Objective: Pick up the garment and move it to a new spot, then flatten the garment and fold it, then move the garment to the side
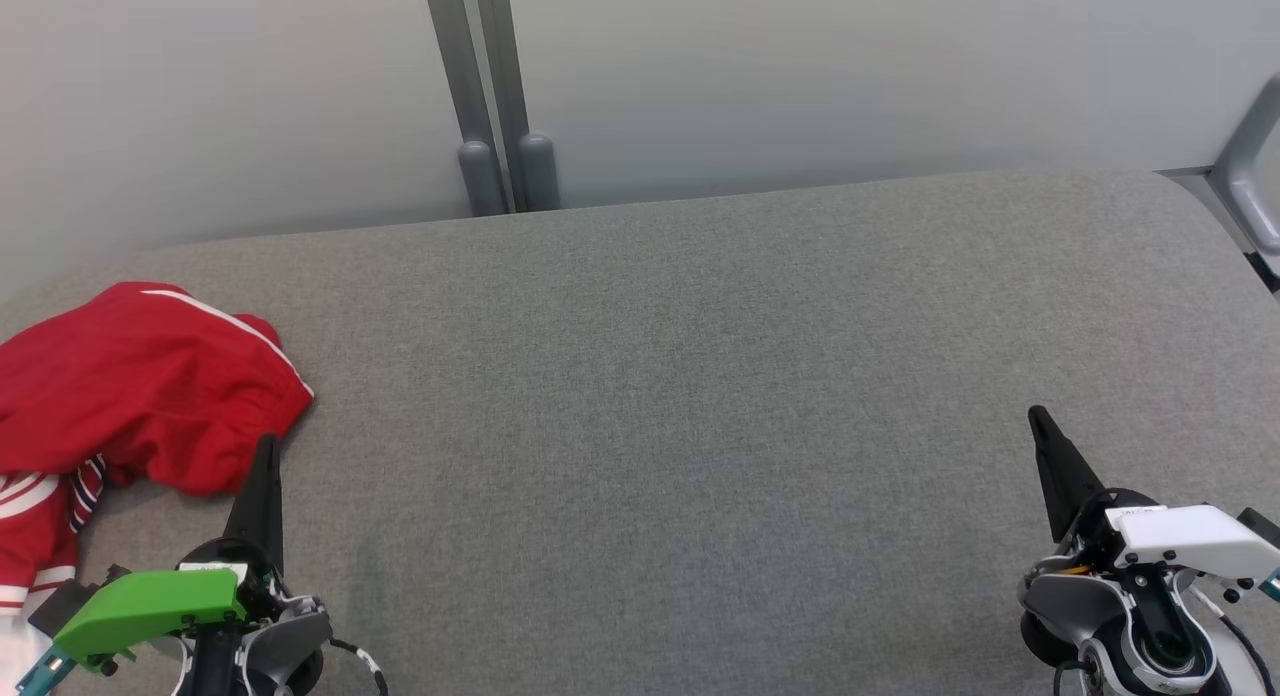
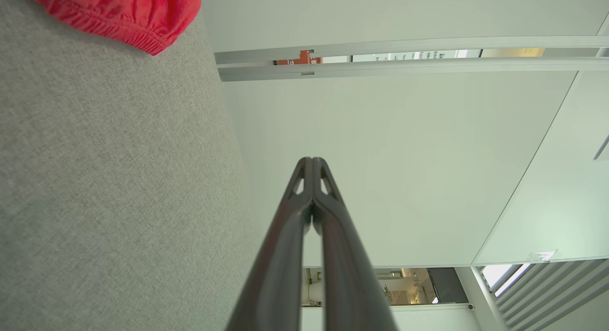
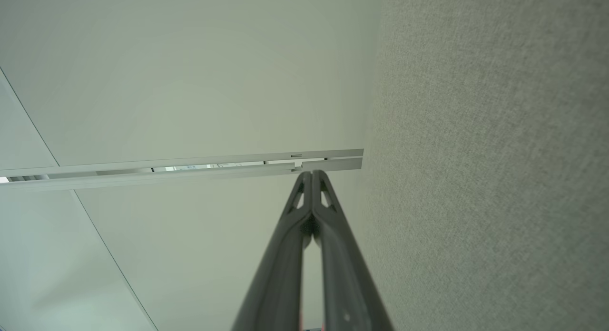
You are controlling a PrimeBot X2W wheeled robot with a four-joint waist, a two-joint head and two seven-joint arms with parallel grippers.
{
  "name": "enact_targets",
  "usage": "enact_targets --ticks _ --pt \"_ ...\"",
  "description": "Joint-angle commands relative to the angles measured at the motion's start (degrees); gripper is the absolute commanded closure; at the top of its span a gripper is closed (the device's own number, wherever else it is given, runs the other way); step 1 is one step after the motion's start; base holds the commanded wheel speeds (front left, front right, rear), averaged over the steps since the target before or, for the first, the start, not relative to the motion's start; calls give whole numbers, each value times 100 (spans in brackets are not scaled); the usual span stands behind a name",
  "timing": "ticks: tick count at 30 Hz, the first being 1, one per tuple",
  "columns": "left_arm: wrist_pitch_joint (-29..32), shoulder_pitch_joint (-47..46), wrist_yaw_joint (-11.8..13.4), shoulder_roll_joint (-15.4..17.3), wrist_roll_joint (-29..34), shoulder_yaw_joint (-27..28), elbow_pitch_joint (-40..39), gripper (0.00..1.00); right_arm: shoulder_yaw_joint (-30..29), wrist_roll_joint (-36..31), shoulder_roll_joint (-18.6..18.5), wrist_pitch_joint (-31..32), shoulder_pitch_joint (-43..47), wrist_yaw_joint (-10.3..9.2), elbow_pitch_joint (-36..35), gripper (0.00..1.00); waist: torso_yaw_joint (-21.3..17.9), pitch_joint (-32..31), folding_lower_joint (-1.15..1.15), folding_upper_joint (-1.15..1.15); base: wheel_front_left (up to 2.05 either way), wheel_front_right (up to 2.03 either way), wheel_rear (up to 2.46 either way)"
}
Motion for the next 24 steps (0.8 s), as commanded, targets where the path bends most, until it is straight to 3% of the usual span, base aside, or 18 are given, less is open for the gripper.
enact_targets --ticks 1,24 --pt "21 -80 -30 44 4 14 4 100 -3 43 -6 10 -35 5 5 100 0 0 0 0 0 0 0" --pt "21 -80 -30 44 4 14 4 100 -3 43 -6 10 -35 5 5 100 0 0 0 0 0 0 0"
